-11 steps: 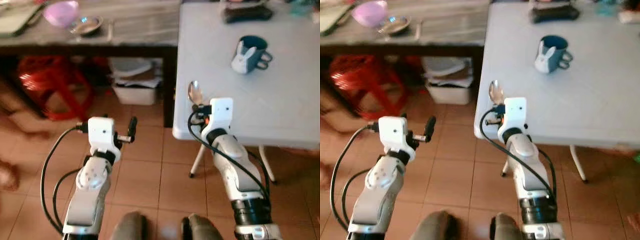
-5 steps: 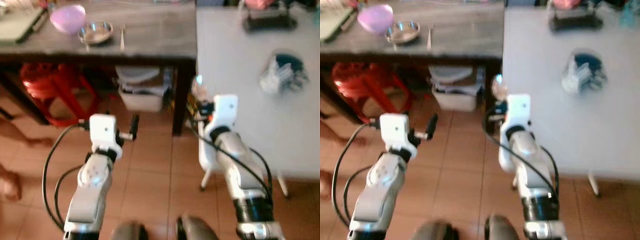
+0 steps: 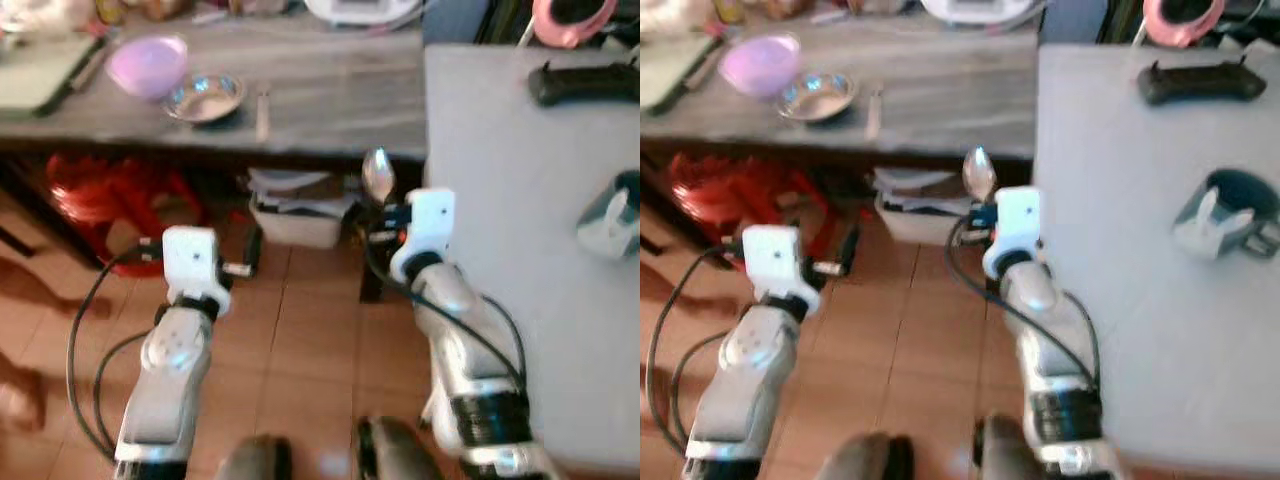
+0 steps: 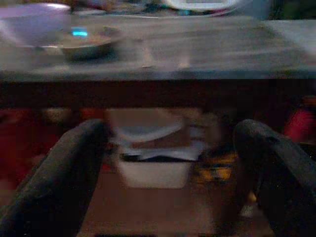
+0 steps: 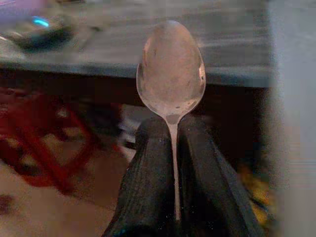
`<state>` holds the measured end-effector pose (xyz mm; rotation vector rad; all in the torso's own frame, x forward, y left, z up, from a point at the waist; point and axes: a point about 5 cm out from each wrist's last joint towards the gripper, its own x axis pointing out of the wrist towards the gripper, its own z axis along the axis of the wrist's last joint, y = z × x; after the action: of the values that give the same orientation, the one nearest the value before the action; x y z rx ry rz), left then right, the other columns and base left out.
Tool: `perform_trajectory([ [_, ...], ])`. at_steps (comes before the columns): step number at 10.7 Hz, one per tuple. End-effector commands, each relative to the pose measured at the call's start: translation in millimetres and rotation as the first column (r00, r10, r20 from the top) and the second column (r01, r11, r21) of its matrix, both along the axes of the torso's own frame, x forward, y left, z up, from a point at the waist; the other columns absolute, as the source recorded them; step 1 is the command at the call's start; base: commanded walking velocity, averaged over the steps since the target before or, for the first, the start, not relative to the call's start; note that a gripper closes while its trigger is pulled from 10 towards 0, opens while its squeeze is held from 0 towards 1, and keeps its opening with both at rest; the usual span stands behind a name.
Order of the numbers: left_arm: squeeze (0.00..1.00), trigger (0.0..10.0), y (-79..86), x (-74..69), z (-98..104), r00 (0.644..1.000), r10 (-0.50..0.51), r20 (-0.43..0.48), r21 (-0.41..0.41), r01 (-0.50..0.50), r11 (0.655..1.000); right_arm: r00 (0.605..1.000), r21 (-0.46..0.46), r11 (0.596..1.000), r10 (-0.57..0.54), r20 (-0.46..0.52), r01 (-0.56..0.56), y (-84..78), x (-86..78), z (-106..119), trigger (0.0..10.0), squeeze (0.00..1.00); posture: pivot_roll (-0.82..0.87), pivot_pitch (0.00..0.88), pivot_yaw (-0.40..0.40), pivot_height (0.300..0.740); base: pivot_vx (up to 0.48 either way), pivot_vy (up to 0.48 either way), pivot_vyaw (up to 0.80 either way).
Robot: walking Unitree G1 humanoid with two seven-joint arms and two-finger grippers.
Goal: Setting the table
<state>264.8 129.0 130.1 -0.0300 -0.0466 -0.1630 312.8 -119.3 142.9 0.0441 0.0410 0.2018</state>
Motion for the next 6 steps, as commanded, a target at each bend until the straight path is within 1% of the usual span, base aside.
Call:
perform_trajectory([
  [1,0.0,10.0,5.6,-0.7,0.2,1.0,0.01,0.002,0.019,-0.01,1.0,1.0,0.014,1.0,0.019,0.023,-0.019,6.5,-1.3,4.3,0.0,0.0,0.01,0.16,0.057,0.74,0.405,0.255,0.0],
  [6,0.0,10.0,5.6,-0.4,1.0,1.0,0.015,0.009,0.03,-0.016,0.999,0.999,0.015,1.0,0.025,0.027,-0.026,9.2,-1.2,5.2,0.0,0.0,0.01,0.168,0.055,0.74,0.359,0.316,0.0],
])
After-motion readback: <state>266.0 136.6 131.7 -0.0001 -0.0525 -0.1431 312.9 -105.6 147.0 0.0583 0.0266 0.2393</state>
